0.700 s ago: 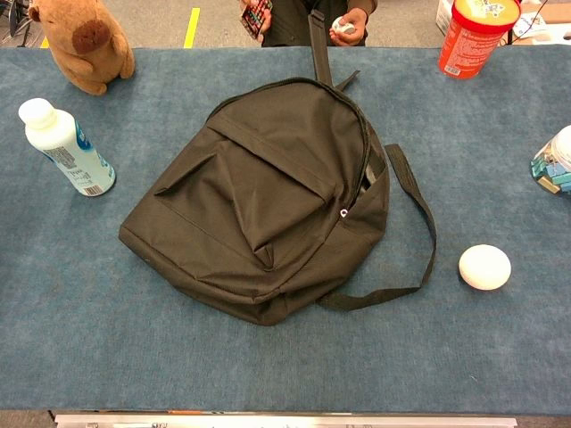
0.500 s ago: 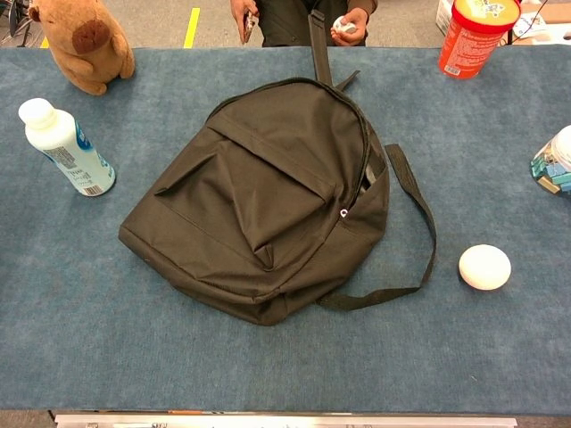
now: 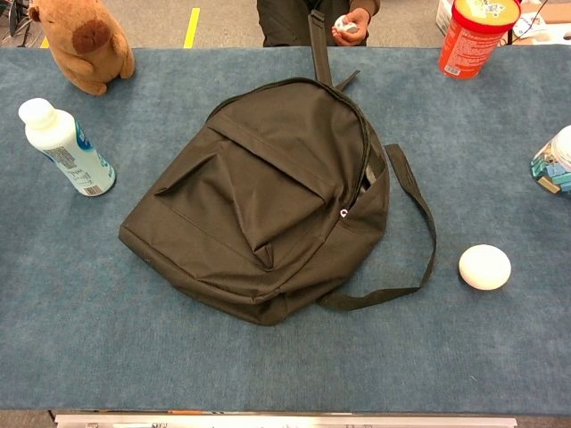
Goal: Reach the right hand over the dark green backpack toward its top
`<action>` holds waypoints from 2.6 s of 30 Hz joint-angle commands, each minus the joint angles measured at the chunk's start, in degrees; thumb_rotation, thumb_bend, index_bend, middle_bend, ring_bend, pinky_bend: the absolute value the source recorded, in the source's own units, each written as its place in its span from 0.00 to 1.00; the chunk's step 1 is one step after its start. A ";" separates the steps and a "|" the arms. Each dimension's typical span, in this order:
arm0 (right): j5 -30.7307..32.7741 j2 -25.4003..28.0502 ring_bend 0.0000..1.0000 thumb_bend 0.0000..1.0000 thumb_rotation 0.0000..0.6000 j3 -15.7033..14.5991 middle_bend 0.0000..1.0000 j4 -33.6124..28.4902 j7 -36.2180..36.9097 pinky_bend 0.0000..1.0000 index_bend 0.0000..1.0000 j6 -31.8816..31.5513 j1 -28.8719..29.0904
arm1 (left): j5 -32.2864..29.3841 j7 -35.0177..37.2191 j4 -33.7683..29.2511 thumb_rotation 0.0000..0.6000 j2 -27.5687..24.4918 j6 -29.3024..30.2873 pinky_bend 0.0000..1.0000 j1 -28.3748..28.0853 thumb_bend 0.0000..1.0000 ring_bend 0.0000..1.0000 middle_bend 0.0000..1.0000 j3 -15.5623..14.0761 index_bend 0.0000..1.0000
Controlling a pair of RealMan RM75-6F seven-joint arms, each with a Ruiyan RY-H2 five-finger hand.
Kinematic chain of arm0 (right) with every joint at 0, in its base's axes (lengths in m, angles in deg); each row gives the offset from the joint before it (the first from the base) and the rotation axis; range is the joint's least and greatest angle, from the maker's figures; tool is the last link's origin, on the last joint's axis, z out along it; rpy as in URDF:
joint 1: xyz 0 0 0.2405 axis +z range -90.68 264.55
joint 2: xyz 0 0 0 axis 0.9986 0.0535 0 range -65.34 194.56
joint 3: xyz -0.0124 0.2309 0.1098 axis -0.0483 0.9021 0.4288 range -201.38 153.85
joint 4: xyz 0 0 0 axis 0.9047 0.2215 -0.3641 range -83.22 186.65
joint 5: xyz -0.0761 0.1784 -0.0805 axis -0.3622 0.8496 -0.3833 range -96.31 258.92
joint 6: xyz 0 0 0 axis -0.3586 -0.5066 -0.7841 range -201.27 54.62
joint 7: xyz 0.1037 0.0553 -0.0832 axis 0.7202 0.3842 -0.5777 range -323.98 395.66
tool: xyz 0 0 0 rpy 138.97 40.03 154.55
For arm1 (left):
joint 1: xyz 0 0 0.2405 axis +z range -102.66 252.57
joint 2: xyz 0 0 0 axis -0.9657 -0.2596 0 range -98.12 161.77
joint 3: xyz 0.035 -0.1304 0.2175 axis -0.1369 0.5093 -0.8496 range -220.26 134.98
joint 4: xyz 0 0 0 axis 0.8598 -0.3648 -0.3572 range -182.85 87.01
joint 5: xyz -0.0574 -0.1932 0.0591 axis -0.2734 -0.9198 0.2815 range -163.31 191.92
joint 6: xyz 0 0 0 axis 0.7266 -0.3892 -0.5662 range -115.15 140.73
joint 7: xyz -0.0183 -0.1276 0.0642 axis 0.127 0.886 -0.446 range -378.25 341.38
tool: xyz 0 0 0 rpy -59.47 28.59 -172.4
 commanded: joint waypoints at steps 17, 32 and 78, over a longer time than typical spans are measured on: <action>0.48 -13.44 0.25 0.89 1.00 4.04 0.37 -0.84 0.85 0.38 0.19 30.15 25.35 | 0.53 0.90 -1.57 1.00 -1.32 2.76 0.14 1.32 0.33 0.21 0.25 0.35 0.25; 6.57 -29.85 0.25 0.10 1.00 6.29 0.37 10.48 -7.14 0.38 0.19 33.94 33.36 | 0.41 1.27 -1.10 1.00 -1.56 3.02 0.14 1.76 0.33 0.21 0.25 0.34 0.25; 16.59 -33.46 0.25 0.10 1.00 4.86 0.37 14.15 -13.04 0.38 0.19 32.40 37.00 | 1.48 4.55 0.32 1.00 -2.54 5.15 0.15 3.86 0.33 0.21 0.25 0.02 0.25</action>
